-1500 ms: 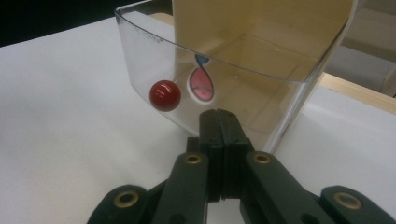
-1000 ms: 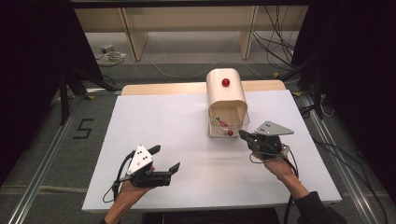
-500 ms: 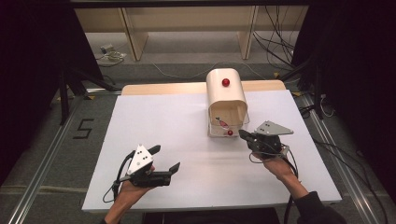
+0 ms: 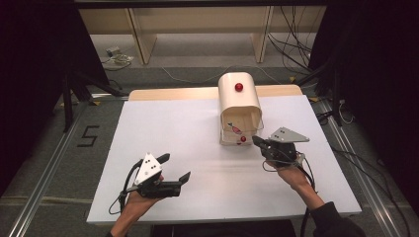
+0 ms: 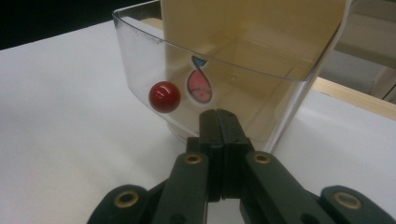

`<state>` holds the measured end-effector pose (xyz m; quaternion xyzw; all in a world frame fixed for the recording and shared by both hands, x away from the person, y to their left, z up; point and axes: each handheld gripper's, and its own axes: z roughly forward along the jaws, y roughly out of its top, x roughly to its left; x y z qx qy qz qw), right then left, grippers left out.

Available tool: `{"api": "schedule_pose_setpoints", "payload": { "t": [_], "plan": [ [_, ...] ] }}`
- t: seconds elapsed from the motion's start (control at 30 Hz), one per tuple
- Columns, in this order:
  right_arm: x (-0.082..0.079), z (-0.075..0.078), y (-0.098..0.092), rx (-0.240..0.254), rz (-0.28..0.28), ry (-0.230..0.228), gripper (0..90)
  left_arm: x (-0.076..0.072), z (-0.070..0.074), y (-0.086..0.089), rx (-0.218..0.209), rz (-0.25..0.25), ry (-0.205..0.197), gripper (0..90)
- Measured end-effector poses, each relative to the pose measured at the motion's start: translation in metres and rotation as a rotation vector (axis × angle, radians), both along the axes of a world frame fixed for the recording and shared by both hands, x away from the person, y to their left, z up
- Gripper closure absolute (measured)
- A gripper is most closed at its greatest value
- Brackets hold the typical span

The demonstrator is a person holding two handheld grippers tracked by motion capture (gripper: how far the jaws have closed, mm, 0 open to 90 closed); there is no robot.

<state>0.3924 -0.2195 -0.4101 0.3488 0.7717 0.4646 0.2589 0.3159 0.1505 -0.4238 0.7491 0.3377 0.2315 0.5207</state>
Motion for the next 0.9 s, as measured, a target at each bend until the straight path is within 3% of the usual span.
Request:
{"api": "schedule_pose_setpoints", "payload": {
  "t": [0.9],
  "plan": [
    [0.0027,-0.0018,0.0019,0.006,-0.016,-0.011,90.0,-0.0001,0.0002,0.0001,-0.004,0.002,-0.002,11.5]
  ]
}}
